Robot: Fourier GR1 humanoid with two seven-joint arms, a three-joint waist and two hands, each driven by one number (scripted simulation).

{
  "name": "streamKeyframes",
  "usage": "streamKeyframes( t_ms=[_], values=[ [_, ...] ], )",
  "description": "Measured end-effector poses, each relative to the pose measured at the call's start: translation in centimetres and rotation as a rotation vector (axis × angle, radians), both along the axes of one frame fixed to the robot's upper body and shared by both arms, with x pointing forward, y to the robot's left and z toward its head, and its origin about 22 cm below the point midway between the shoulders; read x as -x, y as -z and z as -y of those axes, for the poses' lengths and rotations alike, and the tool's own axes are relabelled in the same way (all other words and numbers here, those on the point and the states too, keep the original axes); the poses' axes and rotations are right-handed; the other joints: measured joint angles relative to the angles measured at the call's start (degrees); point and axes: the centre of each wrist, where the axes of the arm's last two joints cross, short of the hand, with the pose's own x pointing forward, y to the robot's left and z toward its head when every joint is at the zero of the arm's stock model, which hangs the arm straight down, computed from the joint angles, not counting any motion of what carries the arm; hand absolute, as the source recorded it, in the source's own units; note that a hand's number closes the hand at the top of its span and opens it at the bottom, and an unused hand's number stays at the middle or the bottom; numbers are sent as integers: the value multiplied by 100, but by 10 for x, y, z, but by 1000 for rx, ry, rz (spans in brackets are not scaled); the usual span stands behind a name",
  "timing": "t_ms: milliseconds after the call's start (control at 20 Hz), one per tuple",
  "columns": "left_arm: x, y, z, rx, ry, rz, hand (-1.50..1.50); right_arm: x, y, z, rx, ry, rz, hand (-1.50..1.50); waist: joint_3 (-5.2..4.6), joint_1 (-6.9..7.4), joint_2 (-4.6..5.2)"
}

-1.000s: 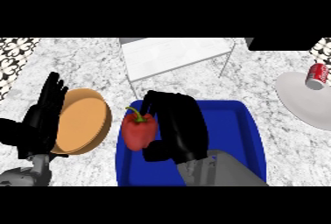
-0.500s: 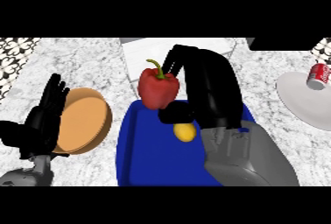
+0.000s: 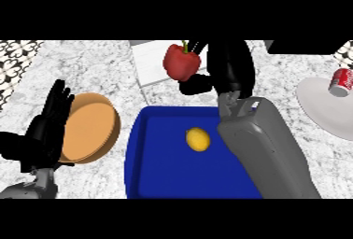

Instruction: Pick the bell pepper from the tray and place it in the tiered shelf

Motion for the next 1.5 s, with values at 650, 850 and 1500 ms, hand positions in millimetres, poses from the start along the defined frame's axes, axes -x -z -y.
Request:
streamKeyframes(
  t_ms=[650,850,1500],
  values=[
    [-1,4,-2,-3,13,3,0,-81,37,9,-52,36,71,150,-1,65,25],
    [-6,1,1,1,15,6,0,-96,43,5,-25,26,76,150,0,78,31],
    [-11,2,1,2,27,7,0,-121,63,16,-194,31,5,-150,0,162,68]
  ],
)
